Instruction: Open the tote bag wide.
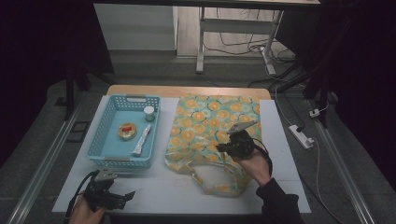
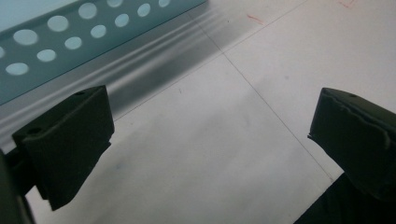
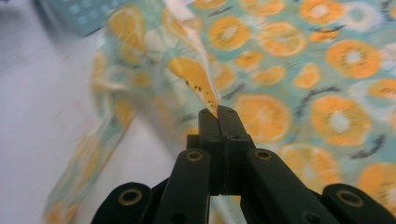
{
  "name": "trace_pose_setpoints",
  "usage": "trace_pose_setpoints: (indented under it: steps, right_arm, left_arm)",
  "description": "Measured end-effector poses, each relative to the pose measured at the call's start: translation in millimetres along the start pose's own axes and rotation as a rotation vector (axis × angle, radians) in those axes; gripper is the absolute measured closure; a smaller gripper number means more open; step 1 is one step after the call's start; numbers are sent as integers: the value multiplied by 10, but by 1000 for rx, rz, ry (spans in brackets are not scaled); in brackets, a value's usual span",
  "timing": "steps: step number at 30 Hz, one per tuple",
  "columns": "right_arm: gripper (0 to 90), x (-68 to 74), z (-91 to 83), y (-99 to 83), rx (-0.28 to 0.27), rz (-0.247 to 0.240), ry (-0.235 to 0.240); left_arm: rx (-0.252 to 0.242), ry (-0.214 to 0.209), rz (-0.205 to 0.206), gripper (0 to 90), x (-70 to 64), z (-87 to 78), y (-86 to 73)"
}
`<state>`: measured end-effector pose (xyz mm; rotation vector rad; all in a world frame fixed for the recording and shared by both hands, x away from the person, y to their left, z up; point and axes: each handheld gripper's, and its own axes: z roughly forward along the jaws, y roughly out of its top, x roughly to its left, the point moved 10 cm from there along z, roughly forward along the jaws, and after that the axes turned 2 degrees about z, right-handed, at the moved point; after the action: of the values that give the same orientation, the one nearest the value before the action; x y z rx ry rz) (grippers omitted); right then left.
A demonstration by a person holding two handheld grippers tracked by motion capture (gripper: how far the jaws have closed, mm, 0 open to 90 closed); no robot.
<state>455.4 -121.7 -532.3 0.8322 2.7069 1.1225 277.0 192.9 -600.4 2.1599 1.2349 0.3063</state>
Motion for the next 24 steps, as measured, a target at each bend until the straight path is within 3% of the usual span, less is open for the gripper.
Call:
trace_pose_setpoints:
  steps: [15, 24]
  right_arm:
    - [898, -576, 82, 519, -52, 27, -71]
    - [898, -863, 184, 699, -65, 32, -119]
  left_arm:
    - [2, 0, -6, 3, 7, 3, -2]
    - [4, 0, -5, 4, 7, 4, -4]
